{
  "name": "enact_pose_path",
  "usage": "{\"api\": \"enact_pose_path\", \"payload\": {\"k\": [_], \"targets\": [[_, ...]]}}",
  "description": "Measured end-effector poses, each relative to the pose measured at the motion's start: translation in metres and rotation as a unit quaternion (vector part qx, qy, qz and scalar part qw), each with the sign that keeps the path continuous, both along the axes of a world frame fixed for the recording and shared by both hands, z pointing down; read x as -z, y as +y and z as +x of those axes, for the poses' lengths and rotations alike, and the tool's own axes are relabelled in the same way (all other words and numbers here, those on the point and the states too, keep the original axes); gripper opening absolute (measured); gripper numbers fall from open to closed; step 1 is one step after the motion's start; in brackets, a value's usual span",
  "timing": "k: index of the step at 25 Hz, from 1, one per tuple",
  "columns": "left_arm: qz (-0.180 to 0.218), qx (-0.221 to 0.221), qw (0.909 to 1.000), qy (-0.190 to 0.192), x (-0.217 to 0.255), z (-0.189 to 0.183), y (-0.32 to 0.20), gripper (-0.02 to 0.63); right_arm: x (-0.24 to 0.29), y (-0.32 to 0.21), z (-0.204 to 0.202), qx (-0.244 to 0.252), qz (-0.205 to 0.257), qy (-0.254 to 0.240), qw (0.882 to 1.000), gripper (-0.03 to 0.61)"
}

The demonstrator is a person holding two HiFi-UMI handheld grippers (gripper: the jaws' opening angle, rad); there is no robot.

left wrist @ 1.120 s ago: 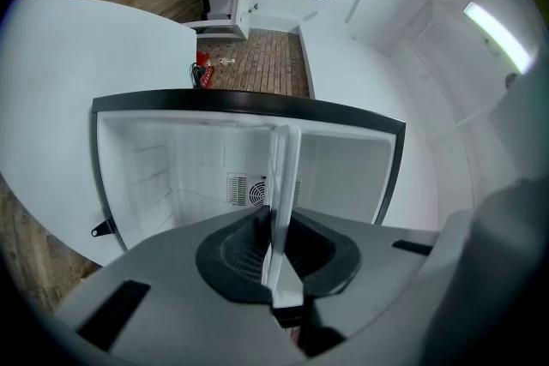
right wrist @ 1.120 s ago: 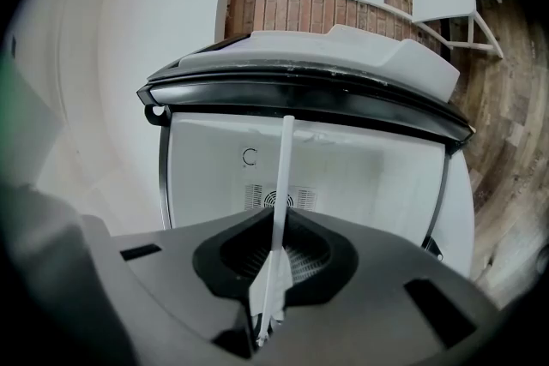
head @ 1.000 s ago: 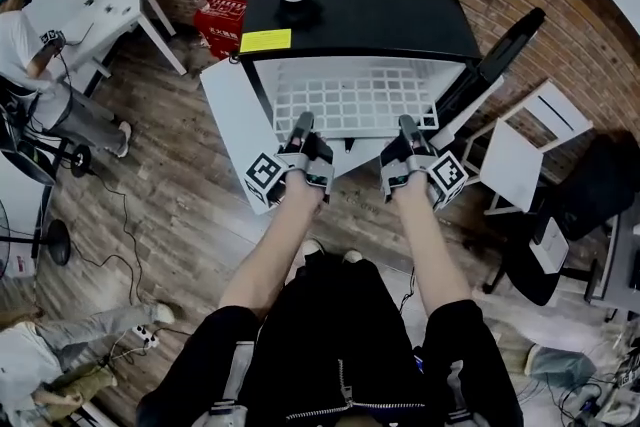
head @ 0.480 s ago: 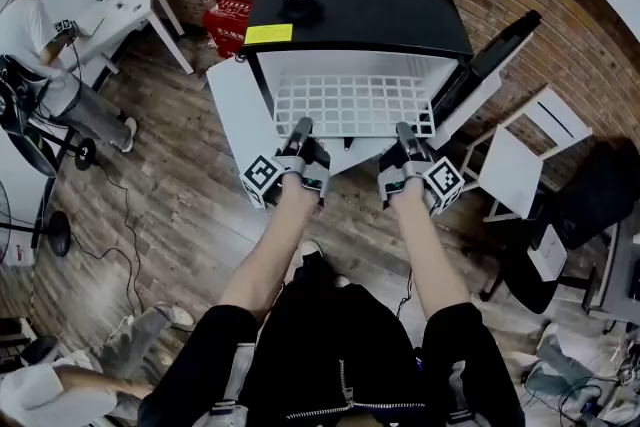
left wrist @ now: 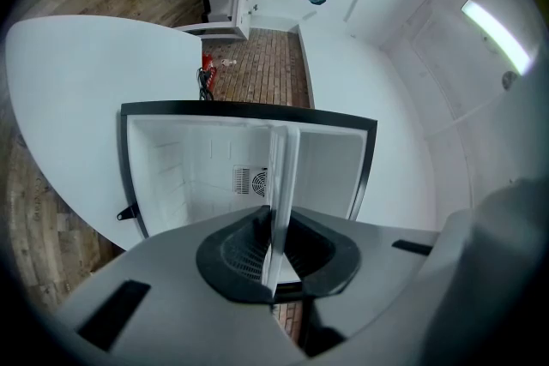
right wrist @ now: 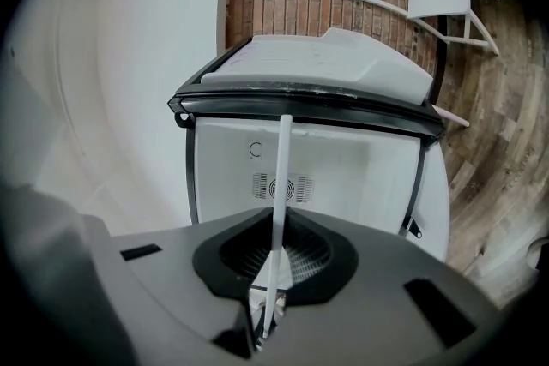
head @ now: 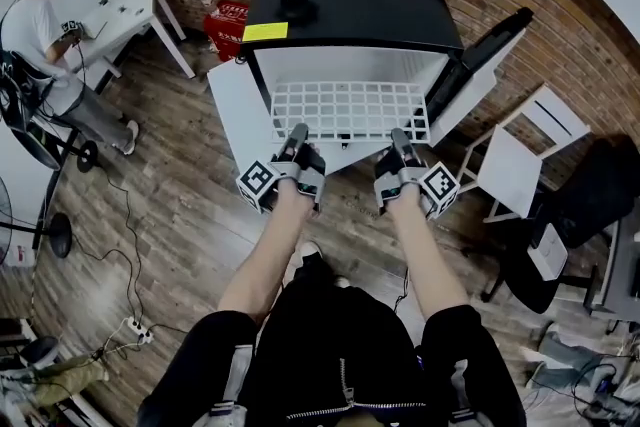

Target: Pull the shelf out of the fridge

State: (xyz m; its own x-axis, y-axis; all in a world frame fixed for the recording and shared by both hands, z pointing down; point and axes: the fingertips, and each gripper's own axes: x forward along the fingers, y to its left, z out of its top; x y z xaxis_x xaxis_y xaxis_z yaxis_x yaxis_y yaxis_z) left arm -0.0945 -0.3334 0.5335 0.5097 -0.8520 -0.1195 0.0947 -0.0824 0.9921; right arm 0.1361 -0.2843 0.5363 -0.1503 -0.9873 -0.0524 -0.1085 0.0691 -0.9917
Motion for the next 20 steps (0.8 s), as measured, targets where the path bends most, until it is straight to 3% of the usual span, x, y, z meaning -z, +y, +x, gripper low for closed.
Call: {"api": "enact_pose_path", "payload": {"k": [7, 12, 16, 20], "targets": [[0.002, 0.001, 0.9999, -0.013, -0.001, -0.002, 0.012, 0.038, -0.004, 0.012, -0.002, 0.005, -0.006, 0.001, 1.0, 0.032], [-0.006, 0.003, 1.0, -0.004, -0.007, -0.006, 0.038, 0.038, -0.008, 0.035, -0.006, 0.011, -0.006, -0.001, 1.0, 0.032], [0.003, 0.007, 0.9997, -0.025, -0.006, -0.012, 0.06, 0.038, -0.01, 0.055, -0.012, 0.023, -0.008, 0.001, 1.0, 0.032], [0.004, 0.005, 0.9997, -0.022, -0.007, -0.013, 0.08, 0.038, -0.01, 0.076, -0.014, 0.024, -0.004, -0.006, 1.0, 0.032]]}}
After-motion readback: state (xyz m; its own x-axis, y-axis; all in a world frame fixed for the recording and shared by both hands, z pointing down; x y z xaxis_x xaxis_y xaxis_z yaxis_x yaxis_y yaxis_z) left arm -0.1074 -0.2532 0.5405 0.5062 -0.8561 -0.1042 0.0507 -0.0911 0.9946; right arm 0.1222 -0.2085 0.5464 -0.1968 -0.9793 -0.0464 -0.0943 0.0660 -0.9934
